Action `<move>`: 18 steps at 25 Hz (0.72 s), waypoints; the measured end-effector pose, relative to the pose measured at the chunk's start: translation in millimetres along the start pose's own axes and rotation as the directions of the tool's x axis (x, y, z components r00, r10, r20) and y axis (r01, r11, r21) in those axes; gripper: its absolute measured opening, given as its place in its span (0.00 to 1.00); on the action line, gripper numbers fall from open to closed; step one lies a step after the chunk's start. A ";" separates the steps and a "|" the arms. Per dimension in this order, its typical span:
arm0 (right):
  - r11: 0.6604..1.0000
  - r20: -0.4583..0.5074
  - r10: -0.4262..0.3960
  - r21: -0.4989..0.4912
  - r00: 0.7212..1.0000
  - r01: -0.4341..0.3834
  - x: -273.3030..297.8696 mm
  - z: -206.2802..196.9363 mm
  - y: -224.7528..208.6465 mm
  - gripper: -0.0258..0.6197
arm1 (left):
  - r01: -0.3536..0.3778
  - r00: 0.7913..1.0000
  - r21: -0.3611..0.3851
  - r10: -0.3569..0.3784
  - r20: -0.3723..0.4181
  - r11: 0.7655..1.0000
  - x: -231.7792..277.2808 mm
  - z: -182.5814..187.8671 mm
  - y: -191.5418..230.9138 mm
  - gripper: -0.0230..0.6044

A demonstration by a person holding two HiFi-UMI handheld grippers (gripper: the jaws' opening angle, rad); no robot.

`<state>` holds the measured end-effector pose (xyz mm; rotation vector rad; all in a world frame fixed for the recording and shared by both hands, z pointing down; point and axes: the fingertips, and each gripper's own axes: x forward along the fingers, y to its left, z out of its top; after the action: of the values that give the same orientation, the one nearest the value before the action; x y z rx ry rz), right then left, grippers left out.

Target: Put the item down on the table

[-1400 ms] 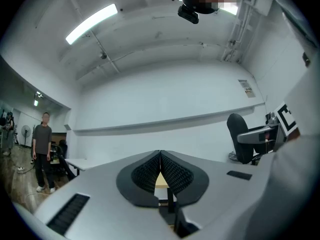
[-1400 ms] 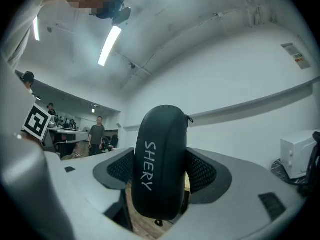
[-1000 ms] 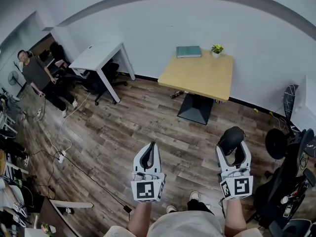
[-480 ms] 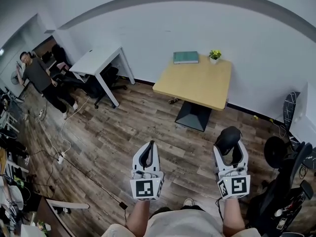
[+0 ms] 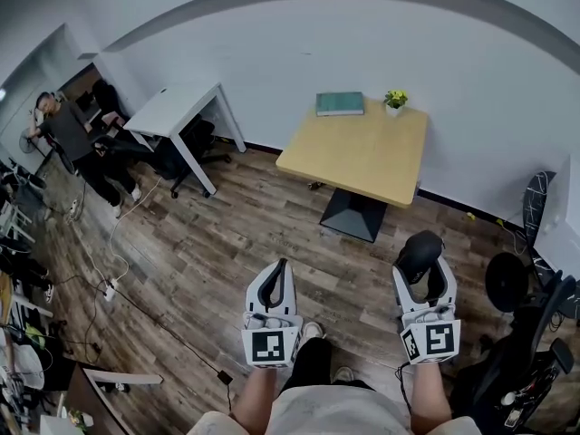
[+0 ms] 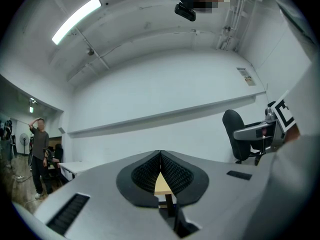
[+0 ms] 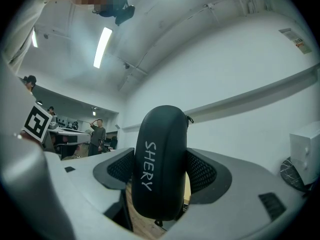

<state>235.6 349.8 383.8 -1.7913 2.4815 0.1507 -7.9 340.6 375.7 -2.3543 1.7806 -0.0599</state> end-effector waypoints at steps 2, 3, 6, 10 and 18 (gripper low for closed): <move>1.000 -0.001 -0.002 -0.003 1.000 0.002 11.3 -2.3 -0.5 0.56 | 0.003 1.000 -0.001 -0.003 0.007 1.000 11.5 -1.8 5.2 0.05; 1.000 -0.002 -0.004 -0.005 1.000 0.004 17.2 -3.2 -0.5 0.56 | 0.006 1.000 -0.003 -0.006 0.011 1.000 17.7 -2.9 8.4 0.05; 1.000 -0.004 -0.011 -0.015 1.000 0.011 40.1 -3.9 -0.5 0.56 | 0.012 1.000 -0.017 -0.012 0.017 1.000 39.3 -5.9 20.7 0.05; 0.999 -0.006 -0.011 -0.030 1.000 0.011 78.1 -3.3 4.1 0.56 | 0.020 1.000 -0.020 -0.020 0.024 1.000 68.4 -9.1 42.5 0.05; 0.999 -0.010 0.000 -0.044 1.000 0.000 164.1 -3.8 28.1 0.56 | 0.018 1.000 -0.026 -0.018 0.015 1.000 122.2 -24.0 107.1 0.05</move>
<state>157.3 203.6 368.9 -1.8132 2.5040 0.1979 -79.1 192.7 370.7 -2.3823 1.7638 -0.0216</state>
